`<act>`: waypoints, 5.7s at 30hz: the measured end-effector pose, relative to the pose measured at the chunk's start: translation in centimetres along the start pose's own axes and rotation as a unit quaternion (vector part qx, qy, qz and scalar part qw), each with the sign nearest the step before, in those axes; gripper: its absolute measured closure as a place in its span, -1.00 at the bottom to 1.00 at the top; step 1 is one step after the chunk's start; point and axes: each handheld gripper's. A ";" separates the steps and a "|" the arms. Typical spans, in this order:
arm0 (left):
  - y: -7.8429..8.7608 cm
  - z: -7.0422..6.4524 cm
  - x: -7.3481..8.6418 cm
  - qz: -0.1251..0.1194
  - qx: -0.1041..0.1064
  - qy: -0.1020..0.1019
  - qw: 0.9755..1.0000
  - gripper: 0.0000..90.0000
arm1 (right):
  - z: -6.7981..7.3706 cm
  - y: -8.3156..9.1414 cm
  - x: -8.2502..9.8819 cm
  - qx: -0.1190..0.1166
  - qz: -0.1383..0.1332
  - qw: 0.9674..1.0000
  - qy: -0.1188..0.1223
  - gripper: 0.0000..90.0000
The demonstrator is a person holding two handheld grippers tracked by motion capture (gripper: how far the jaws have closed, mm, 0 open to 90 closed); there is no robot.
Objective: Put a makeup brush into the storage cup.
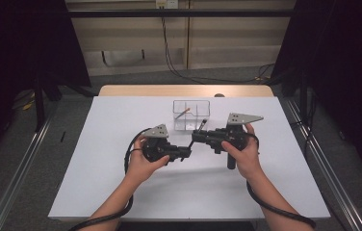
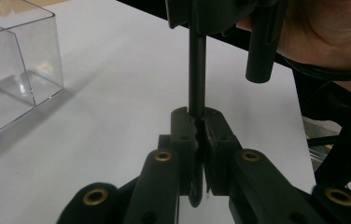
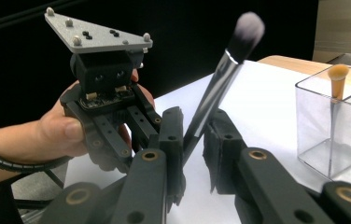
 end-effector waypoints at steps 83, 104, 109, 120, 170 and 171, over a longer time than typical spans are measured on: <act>-1.3 0.1 -0.4 -0.060 0.025 -0.008 0.998 0.45 | -0.4 0.7 -1.0 -0.020 -0.023 0.999 -0.018 0.87; -0.4 0.4 -1.3 -0.081 0.027 0.000 0.996 0.80 | 0.0 0.4 -0.8 -0.021 -0.011 1.000 -0.002 0.87; -0.4 0.4 -1.4 -0.074 0.030 -0.003 0.997 0.86 | -0.1 0.3 -0.6 -0.025 -0.010 1.000 -0.004 0.87; -0.1 0.5 -1.3 -0.077 0.023 0.000 0.997 0.86 | 0.0 0.4 -0.5 -0.021 -0.016 1.000 0.010 0.16; 1.3 1.6 -1.2 -0.090 -0.018 0.008 0.996 0.87 | -0.7 5.6 4.4 0.089 0.037 0.993 0.073 -0.85; 1.4 1.6 -1.2 -0.089 -0.018 0.009 0.996 0.87 | -0.7 5.7 4.5 0.090 0.037 0.993 0.073 -0.85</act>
Point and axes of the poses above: each handheld gripper's, and its own axes: y roughly backward along the jaws, x roughly out of its underside, z roughly to its left, and after that the axes turned 8 degrees about z, right-handed
